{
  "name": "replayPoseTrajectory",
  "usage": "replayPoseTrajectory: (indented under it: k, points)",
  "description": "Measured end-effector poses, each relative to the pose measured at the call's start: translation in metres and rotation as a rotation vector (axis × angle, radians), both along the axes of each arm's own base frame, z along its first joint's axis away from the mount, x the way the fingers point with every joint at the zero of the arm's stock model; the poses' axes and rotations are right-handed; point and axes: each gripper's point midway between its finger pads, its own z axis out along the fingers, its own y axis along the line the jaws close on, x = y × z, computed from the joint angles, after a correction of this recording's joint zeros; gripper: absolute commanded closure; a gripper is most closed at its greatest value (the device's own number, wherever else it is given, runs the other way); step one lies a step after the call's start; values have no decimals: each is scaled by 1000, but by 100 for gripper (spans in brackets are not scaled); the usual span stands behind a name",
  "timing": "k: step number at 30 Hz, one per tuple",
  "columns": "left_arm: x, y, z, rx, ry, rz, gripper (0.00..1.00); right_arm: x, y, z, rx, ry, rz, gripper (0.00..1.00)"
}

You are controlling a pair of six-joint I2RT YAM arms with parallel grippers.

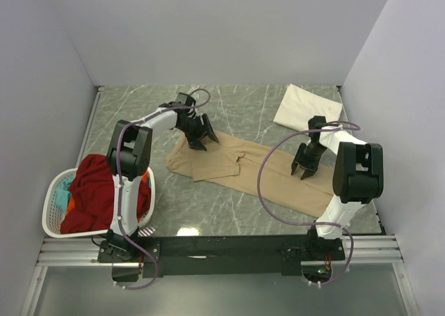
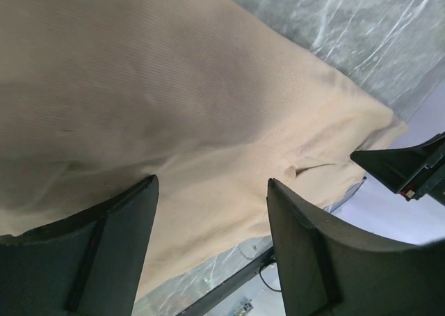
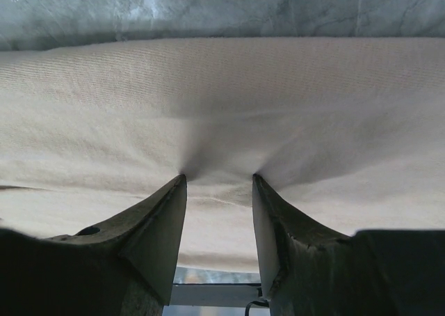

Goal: Fold and stack the t-shirts
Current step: Fold the tshirt

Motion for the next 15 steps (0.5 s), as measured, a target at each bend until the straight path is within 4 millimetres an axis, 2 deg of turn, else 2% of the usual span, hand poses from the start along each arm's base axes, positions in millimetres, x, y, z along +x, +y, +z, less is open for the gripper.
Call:
replayPoseTrajectory:
  k: [5,8,15]
  points:
    - [6,13,-2,-1,7,19,29,-4,8,-1,2,11,22,50]
    - [16,19,-3,14,14,19,29,-9,19,-1,2,29,49,50]
    - [55,37,-4,63,-30,36,29,-28,69,-1,6,78,173,50]
